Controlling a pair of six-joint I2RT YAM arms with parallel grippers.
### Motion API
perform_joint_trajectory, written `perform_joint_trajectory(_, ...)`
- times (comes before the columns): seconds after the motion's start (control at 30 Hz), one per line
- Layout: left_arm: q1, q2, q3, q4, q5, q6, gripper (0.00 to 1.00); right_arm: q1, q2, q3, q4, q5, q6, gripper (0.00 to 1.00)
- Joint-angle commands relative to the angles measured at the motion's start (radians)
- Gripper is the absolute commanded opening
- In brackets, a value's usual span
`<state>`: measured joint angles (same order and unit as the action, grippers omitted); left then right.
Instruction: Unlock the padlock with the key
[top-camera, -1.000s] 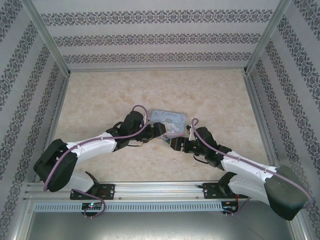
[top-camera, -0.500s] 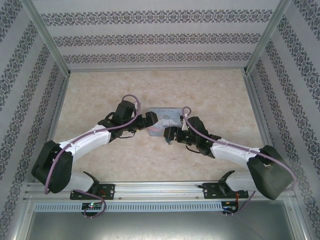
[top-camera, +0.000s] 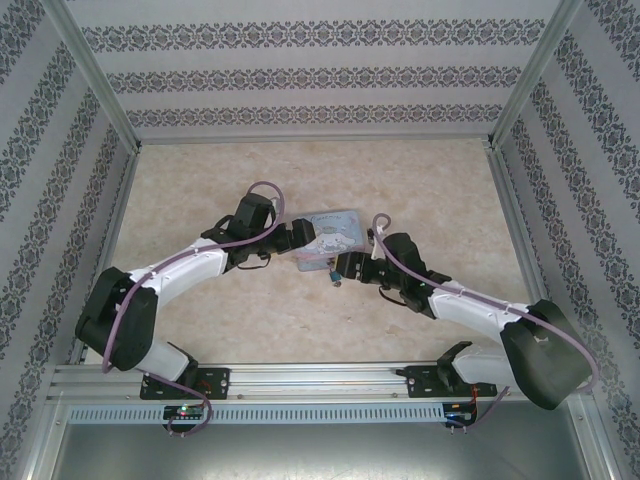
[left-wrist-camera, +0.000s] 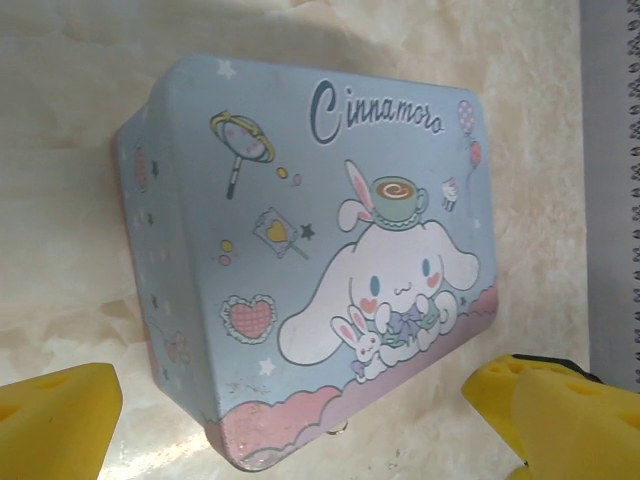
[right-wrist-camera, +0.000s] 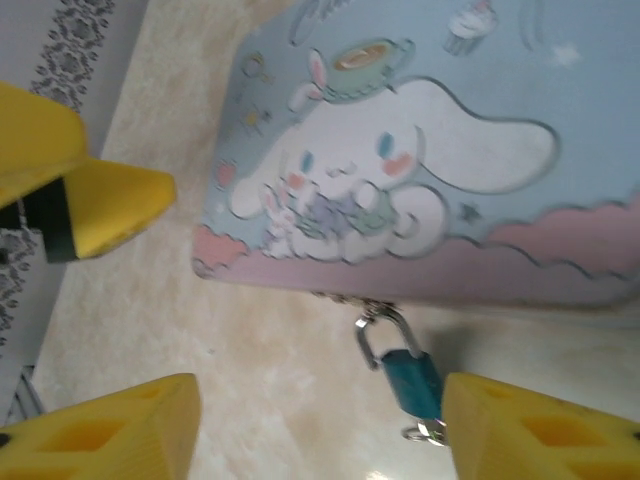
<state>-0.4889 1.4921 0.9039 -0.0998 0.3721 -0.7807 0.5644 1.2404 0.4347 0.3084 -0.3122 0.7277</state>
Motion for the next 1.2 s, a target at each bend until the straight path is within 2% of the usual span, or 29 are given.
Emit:
perform_joint_trajectory(0.0, 0.01, 0.016, 0.033, -0.037, -0.006, 0.04, 1.0, -0.011, 0.01, -0.041, 0.023, -0.003, -0.049, 0.59)
perform_joint_trajectory(0.2, 0.01, 0.031, 0.067, -0.084, -0.022, 0.081, 1.0, -0.011, 0.096, -0.038, 0.078, -0.032, -0.073, 0.45)
perform_joint_trajectory(0.3, 0.011, 0.04, 0.085, -0.107, -0.035, 0.098, 1.0, -0.011, 0.137, -0.027, 0.106, -0.047, -0.075, 0.41)
perform_joint_trajectory(1.17, 0.02, 0.075, 0.101, -0.103, -0.027, 0.103, 1.0, 0.013, 0.361, 0.023, 0.266, -0.099, -0.056, 0.38)
